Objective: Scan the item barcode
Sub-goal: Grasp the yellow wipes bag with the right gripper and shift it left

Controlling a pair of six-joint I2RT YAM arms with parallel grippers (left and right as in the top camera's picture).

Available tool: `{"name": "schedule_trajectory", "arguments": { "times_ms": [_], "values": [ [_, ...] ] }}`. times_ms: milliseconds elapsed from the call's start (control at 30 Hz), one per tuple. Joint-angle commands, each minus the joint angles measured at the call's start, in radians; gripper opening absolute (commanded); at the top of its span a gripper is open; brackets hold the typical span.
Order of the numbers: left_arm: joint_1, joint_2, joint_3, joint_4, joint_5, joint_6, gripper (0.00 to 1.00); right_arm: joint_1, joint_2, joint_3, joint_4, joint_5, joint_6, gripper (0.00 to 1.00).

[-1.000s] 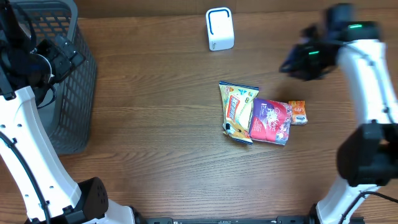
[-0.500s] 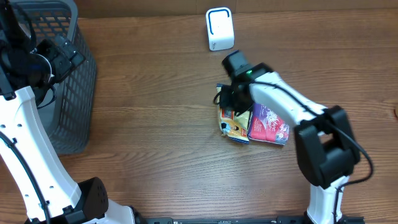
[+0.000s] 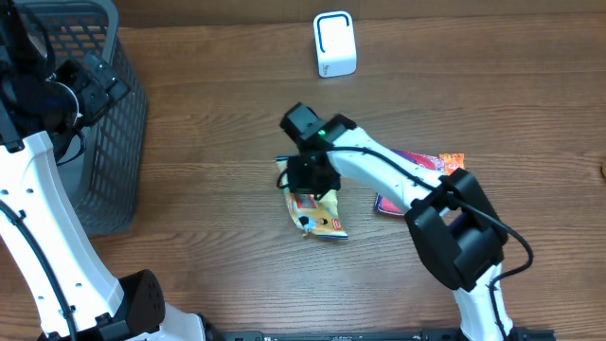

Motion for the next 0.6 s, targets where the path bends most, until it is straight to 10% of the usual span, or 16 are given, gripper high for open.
{"name": "schedule_trajectory", "arguments": {
  "times_ms": [0, 233, 567],
  "values": [
    [0.004, -0.005, 0.001, 0.001, 0.003, 0.019, 1.0, -0.017, -0.003, 0.161, -0.044, -0.025, -0.113, 0.18],
    [0.004, -0.005, 0.001, 0.001, 0.003, 0.019, 1.0, -0.024, -0.003, 0.308, -0.252, 0.095, -0.232, 0.76],
    [0.004, -0.005, 0.001, 0.001, 0.003, 0.019, 1.0, -0.013, -0.001, 0.185, -0.364, 0.233, -0.131, 0.55]
  ]
}}
